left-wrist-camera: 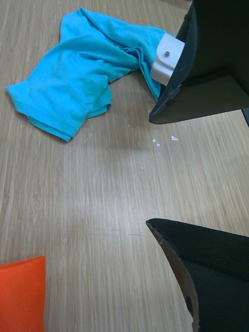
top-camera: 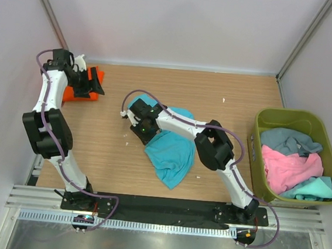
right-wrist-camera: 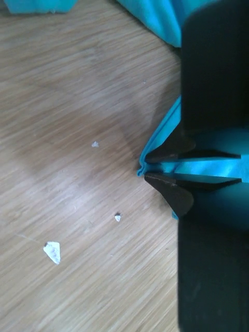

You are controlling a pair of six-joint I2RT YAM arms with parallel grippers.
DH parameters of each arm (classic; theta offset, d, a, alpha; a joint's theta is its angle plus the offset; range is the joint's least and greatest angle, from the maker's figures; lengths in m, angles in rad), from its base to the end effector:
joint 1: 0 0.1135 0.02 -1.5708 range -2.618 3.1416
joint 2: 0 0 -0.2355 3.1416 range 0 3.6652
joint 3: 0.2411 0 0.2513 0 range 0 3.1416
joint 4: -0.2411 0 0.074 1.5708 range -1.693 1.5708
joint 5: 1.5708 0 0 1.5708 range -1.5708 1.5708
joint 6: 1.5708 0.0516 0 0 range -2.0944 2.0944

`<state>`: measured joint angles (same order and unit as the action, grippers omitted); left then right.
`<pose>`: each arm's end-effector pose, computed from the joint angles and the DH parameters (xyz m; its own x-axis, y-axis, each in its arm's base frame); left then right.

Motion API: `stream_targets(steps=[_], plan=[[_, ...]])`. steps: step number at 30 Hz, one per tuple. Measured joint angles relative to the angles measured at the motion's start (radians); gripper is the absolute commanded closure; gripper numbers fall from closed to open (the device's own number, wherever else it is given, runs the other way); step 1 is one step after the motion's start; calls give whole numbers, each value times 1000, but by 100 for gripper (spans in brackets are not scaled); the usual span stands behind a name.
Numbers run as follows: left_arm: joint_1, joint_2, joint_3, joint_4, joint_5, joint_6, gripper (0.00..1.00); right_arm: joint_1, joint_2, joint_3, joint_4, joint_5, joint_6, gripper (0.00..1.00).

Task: Fold and stack the t-shirts
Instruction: Flatten the tshirt out

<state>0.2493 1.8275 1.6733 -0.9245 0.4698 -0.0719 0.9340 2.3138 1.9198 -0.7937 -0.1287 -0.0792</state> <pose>0.3806 0.0728 0.2573 -0.8510 -0.2827 -0.4426 -0.0740 0.8989 -0.4319 0.2768 0.3854 0.1326 -0.4845 -0.7870 -0.3820 -0.8669 0.4904 0.0891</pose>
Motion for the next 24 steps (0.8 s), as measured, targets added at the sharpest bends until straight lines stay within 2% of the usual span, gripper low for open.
stream_targets(steps=[1,2,8,11,14,19,24], plan=[[2,0,-1,1,2,0,26,0,2,3,1,5,-1,95],[2,-1,-3,1,2,0,26,0,4,5,1,13,-6,99],[3,-4,-18,11,12,-2,27,-2,-8,2,5,106,-39,99],[3,-3,-19,22,35,-16,29,-1,-74,-33,4,181,-83,99],[2,5,-11,32,69,-35,30,-2,-212,-69,-2,250,-129,99],[-48,79,63,42,84,-39,28,-2,-535,-135,14,370,-183,99],[-200,259,318,7,69,3,26,-8,-756,-192,10,467,-217,99]])
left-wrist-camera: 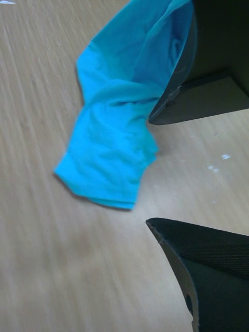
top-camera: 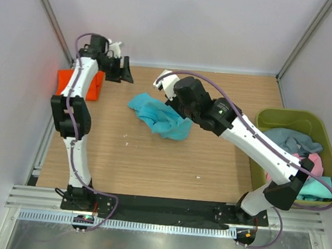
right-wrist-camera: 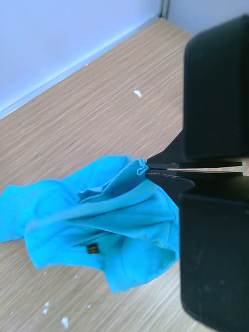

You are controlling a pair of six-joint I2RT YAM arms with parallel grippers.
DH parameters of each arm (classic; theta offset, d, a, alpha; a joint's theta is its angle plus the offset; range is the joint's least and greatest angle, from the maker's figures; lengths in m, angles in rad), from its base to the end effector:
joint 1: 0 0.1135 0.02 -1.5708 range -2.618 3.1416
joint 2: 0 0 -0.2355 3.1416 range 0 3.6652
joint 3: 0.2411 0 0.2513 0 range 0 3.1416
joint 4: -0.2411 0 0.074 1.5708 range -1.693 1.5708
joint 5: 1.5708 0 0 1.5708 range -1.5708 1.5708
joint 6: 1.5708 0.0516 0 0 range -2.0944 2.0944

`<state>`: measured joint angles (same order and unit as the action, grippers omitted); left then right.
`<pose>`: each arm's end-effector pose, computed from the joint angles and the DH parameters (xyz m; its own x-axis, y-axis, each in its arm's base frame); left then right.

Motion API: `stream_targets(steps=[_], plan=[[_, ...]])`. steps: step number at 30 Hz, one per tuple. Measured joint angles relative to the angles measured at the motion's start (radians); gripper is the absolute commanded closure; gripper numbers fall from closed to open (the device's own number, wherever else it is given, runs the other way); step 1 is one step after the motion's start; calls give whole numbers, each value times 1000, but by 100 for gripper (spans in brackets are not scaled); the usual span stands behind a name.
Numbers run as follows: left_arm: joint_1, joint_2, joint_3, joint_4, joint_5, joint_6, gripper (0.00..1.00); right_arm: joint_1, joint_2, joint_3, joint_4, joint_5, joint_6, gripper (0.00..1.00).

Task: Fold and stack the t-shirts
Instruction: Flatten the tshirt out

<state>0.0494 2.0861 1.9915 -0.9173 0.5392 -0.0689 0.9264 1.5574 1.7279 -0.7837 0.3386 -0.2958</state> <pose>0.4481 -0.0044 0.2548 -0.8606 -0.1017 -0.4990 0.1707 0.8656 -0.4708 0.2224 0.2675 0.3789 -0.1585 -0.6686 -0.7266 -0.6660 0.6156 -0.4213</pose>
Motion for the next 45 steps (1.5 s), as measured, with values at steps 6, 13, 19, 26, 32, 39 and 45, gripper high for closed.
stream_targets(steps=[6,13,19,26,32,39,45], plan=[[-177,233,267,-1,-66,81,23,-63,-39,-68,-63,34,-21,99],[-183,374,343,-6,-206,164,23,-176,-72,-65,-154,-11,-17,99],[-151,387,344,-7,-251,182,23,-253,-163,37,-156,-39,-17,99],[-159,407,367,-2,-247,182,25,-293,-216,-26,-152,-72,-4,99],[-166,459,376,12,-202,180,32,-327,-193,-92,-154,-83,12,99],[-174,486,383,21,-131,177,33,-335,-180,-110,-144,-92,22,99],[-204,487,383,17,-92,174,36,-337,-174,-137,-131,-99,29,99]])
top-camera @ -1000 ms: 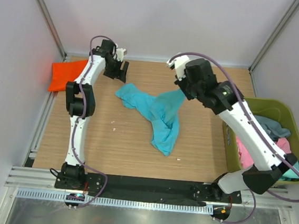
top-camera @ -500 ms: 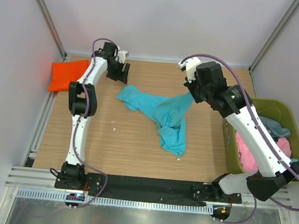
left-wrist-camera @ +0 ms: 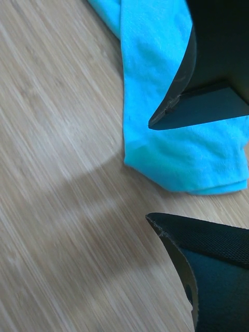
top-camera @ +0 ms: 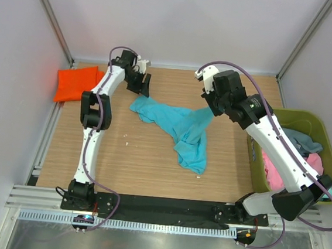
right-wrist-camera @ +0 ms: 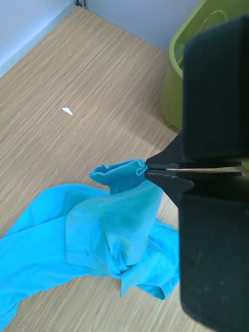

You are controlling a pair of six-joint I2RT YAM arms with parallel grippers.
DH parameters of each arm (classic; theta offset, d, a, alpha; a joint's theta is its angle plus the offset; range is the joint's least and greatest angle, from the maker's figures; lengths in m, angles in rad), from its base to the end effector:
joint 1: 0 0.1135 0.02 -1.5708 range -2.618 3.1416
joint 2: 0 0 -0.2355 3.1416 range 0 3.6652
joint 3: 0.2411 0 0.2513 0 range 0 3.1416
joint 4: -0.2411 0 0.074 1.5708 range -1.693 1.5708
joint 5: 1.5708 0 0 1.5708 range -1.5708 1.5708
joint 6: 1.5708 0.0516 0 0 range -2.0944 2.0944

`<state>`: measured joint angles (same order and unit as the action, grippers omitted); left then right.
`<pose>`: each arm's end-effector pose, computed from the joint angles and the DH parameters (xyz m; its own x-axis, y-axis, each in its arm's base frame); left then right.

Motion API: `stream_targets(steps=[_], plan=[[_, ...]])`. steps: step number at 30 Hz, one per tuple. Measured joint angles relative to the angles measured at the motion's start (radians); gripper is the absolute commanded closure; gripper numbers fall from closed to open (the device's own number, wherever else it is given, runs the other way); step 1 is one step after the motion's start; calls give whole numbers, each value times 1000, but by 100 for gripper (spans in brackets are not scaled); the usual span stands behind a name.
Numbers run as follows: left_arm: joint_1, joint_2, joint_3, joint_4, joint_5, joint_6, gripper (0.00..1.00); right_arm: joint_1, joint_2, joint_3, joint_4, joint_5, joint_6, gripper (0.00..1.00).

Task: Fold and stack the t-shirts
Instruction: Flatten the tshirt out

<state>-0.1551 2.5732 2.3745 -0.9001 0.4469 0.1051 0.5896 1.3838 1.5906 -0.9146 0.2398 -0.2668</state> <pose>0.5146 -0.1030 0.1436 -0.8401 0.2271 -0.4925 0.4239 0.8414 -0.3351 0.2537 0.1550 0.3730 -0.4184 -0.5880 -0.6922 -0.5188 0.7803 -0.3493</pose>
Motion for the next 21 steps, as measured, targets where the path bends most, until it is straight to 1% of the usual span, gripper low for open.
stream_targets(steps=[2,3,5,6,7,8,10,11,17,21], plan=[[-11,0,-3,-1,13,-1,39,-1,6,-4,2,-1,3,99],[-16,0,-8,-1,18,-1,45,-1,9,-5,5,-1,4,99],[-22,0,-14,-2,27,-1,50,-1,9,-13,14,-2,5,99],[-25,0,-19,-2,31,-1,57,-3,9,-16,17,-2,5,99],[-26,0,-21,-2,34,-4,63,-3,9,-19,21,-3,7,99],[-27,0,-25,-3,35,-1,74,-4,9,-23,26,-3,8,99],[-27,0,-33,-4,34,-2,86,-5,9,-27,31,-3,8,99],[-26,0,-36,-7,35,-2,100,-6,9,-29,34,-3,8,99],[-24,-19,-42,-17,15,1,100,-14,9,-37,54,8,5,99],[-14,-107,-43,-32,1,1,100,-38,8,-36,85,49,-24,99]])
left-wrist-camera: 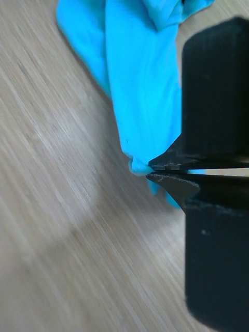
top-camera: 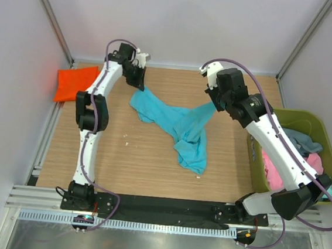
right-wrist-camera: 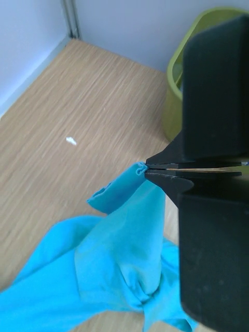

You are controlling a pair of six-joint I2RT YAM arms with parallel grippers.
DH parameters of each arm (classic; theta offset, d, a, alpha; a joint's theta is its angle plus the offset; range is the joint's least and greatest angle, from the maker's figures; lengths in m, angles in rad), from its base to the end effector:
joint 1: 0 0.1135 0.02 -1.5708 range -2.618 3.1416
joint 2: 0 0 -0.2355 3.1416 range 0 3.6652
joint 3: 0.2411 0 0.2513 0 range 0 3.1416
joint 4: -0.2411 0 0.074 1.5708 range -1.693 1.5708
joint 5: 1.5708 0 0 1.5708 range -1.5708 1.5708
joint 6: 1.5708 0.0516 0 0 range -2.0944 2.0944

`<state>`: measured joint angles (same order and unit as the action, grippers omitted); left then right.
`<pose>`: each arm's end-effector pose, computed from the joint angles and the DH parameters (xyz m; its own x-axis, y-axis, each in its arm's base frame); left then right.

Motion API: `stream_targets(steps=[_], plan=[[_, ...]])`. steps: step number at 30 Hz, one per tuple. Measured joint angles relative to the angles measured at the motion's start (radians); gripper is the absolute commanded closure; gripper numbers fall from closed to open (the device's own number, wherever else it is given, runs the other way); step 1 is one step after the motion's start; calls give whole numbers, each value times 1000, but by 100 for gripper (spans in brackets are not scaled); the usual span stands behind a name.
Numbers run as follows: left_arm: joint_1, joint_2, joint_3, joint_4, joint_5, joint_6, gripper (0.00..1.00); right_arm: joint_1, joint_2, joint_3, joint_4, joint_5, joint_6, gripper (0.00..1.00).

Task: Fold and stack the t-shirts
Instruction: Flatten the tshirt out

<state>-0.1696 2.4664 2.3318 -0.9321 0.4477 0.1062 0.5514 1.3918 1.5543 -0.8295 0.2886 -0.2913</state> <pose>0.5008 -0.1084 0.1819 -0.8202 0.2374 -0.5205 0.4477 0.8327 -0.3257 0.2685 0.1479 0.3676 -0.4152 -0.5786 -0.7020 -0.4499 0.8013 -0.3943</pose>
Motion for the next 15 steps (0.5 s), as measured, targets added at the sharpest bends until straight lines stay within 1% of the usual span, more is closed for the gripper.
stream_targets(steps=[3,9,13,15], plan=[[14,-142,-18,7,-10,4,100,-43,0,22,14,36,-28,99],[39,-556,-51,67,-28,20,100,-84,-16,111,68,100,-98,99],[37,-742,-68,73,-33,40,100,-83,-26,182,87,124,-131,99],[37,-827,-121,83,-38,52,100,-83,-29,225,98,132,-149,99]])
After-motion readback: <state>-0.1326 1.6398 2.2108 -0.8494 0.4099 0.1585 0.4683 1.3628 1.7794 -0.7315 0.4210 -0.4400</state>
